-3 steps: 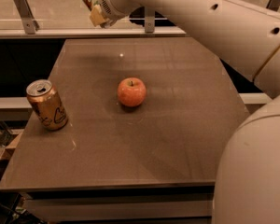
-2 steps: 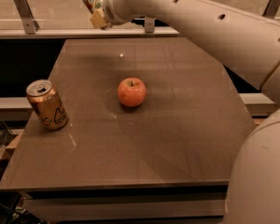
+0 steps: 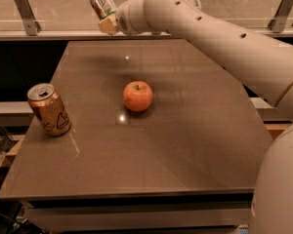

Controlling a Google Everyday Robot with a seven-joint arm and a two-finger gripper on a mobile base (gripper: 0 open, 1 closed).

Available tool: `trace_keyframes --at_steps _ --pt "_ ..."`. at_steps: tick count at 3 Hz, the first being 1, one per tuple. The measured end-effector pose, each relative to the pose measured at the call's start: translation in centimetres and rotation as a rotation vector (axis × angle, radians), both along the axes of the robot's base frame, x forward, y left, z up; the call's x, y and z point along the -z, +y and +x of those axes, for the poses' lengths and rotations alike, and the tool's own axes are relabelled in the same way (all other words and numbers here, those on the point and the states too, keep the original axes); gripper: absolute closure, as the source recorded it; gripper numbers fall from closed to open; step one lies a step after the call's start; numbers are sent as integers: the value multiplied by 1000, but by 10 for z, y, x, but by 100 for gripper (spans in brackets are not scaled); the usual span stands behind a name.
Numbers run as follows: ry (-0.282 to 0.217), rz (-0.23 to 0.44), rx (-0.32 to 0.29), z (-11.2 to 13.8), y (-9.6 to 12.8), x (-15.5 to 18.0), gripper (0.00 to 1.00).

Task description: Place 7up can upright

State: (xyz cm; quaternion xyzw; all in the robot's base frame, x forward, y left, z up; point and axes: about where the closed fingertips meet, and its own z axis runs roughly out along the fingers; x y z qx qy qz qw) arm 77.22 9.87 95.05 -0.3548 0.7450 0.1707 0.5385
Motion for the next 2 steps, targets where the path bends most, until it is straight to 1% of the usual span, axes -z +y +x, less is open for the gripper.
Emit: trace_keyframes --at_steps 2 --pt "-32 72 -80 16 -2 21 100"
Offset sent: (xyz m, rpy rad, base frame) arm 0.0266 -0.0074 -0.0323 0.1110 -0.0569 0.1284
